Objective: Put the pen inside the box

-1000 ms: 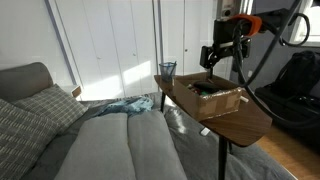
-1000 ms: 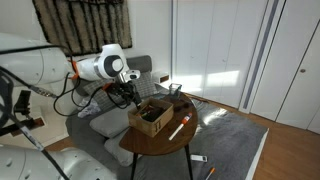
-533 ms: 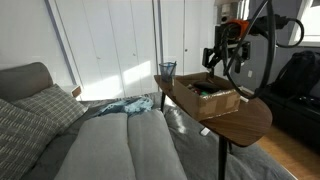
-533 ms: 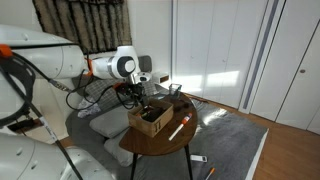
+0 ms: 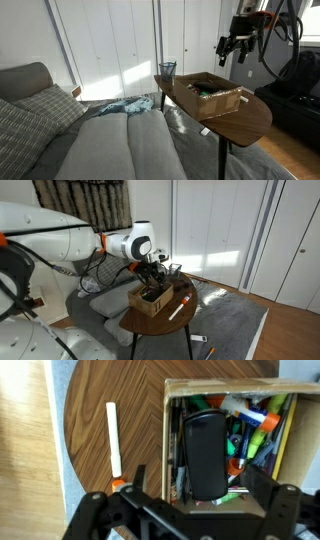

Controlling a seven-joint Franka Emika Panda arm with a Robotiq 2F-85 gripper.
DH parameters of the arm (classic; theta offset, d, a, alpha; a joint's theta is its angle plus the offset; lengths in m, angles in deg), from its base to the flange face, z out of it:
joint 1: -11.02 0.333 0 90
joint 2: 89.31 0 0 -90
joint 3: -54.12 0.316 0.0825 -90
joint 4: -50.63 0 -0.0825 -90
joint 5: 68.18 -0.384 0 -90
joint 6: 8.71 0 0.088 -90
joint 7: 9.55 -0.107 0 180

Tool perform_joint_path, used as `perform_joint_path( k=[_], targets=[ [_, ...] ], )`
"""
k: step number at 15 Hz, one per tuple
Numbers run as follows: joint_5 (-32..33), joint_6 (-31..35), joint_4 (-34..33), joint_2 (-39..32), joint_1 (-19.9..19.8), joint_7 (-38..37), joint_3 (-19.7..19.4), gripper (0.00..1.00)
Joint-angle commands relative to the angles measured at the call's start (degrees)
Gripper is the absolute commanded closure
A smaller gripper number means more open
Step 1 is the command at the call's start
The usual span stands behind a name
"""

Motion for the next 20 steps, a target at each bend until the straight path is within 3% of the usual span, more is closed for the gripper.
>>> perform_joint_path(
  k=[1,11,16,20],
  targets=[
    [-0.83,0.88,-0.05,-0.37,0.35,1.50,-1.62,0.00],
    [-0.90,1.02,-0.05,-0.85,0.32,1.94,-1.87,0.00],
    [-8.20,17.92,-3.00,-6.63,0.32,0.77,-5.14,0.00],
    [-13.06,27.40,-10.85,-15.40,1.13,1.65,-7.54,0.00]
  ],
)
